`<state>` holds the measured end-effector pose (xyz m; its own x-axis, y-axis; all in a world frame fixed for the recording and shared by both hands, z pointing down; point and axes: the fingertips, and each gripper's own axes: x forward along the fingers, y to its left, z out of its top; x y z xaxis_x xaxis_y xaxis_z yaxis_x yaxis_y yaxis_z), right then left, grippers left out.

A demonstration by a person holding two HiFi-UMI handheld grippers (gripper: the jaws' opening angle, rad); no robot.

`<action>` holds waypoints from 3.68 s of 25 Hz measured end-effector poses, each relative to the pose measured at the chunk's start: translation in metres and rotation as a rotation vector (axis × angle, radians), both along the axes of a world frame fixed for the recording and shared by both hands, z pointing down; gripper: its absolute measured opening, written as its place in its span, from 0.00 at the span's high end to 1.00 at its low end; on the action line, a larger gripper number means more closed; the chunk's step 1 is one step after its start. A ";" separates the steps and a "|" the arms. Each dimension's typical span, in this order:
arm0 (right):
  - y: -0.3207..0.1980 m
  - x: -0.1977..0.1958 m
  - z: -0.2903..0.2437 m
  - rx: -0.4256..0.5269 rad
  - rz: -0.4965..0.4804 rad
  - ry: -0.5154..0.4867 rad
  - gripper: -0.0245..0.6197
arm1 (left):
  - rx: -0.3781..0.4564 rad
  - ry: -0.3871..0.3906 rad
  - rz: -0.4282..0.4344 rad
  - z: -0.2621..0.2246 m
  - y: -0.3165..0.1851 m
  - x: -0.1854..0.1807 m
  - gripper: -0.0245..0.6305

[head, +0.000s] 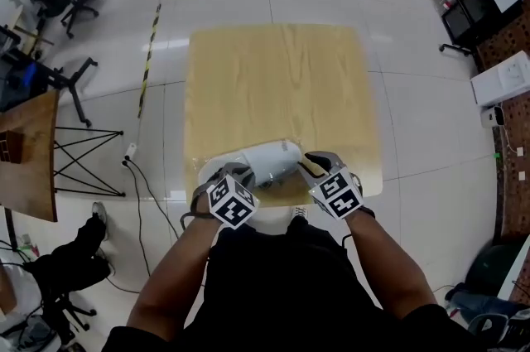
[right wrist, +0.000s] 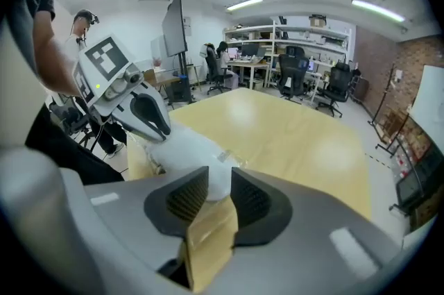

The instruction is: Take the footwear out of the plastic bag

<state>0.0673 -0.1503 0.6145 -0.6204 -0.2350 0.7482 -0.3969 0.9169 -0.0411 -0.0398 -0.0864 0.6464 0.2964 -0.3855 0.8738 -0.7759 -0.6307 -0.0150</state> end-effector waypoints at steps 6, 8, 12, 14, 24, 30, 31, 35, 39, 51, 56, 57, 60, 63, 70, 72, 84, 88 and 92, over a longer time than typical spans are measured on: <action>0.006 0.019 0.050 -0.091 -0.048 0.147 0.81 | -0.014 -0.042 0.020 0.011 0.008 -0.002 0.91; 0.014 0.034 0.054 -0.102 -0.053 0.170 0.82 | -0.010 -0.062 0.030 0.013 0.012 -0.008 0.91; 0.032 0.062 0.060 -0.094 -0.107 0.225 0.81 | -0.009 -0.091 0.005 0.013 0.009 -0.027 0.90; 0.035 0.068 0.054 -0.060 -0.120 0.229 0.81 | -0.015 -0.098 0.013 0.013 0.006 -0.034 0.90; 0.049 -0.002 0.057 -0.028 -0.431 0.233 0.41 | -0.041 -0.084 0.074 0.015 -0.003 -0.041 0.90; 0.041 0.033 0.064 -0.070 -0.357 0.238 0.40 | -0.038 -0.064 0.045 0.016 -0.004 -0.039 0.91; 0.039 0.042 0.063 -0.089 -0.316 0.238 0.40 | -0.038 -0.055 0.037 0.016 -0.004 -0.039 0.91; 0.030 0.044 0.044 -0.194 -0.099 0.117 0.51 | -0.029 -0.005 -0.009 0.015 -0.004 -0.044 0.91; 0.030 0.011 0.033 -0.350 0.057 -0.049 0.81 | 0.009 0.018 -0.044 0.015 -0.004 -0.045 0.92; 0.023 -0.017 0.049 -0.709 0.309 -0.193 0.70 | 0.076 0.017 -0.057 0.014 -0.001 -0.043 0.94; 0.012 -0.012 0.041 -0.695 0.361 -0.252 0.87 | 0.084 0.023 -0.060 0.012 -0.004 -0.041 0.94; 0.008 -0.006 0.038 -0.692 0.377 -0.267 0.88 | 0.087 0.023 -0.062 0.011 -0.004 -0.041 0.94; -0.003 0.019 0.031 -0.693 0.438 -0.320 0.89 | 0.094 0.011 -0.073 0.010 -0.006 -0.045 0.94; -0.009 0.052 0.033 -0.696 0.513 -0.343 0.89 | 0.092 -0.009 -0.062 0.015 -0.007 -0.048 0.95; -0.009 0.119 0.041 -0.696 0.663 -0.352 0.89 | 0.073 -0.090 0.028 0.025 -0.007 -0.050 0.95; -0.011 0.134 0.041 -0.685 0.696 -0.359 0.89 | 0.063 -0.113 0.053 0.028 -0.009 -0.051 0.95; -0.022 0.195 0.037 -0.542 0.708 -0.236 0.89 | -0.023 -0.274 -0.048 0.047 -0.022 -0.121 0.95; -0.026 0.220 0.038 -0.520 0.719 -0.187 0.89 | -0.039 -0.294 -0.155 0.050 -0.025 -0.146 0.95; -0.028 0.232 0.037 -0.503 0.699 -0.145 0.89 | -0.041 -0.295 -0.267 0.048 -0.038 -0.164 0.95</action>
<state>0.2991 -0.1782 0.6510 -0.5551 -0.2602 0.7900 -0.8208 0.3250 -0.4697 -0.2039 -0.1242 0.6945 -0.0758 -0.3784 0.9225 -0.8786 -0.4122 -0.2413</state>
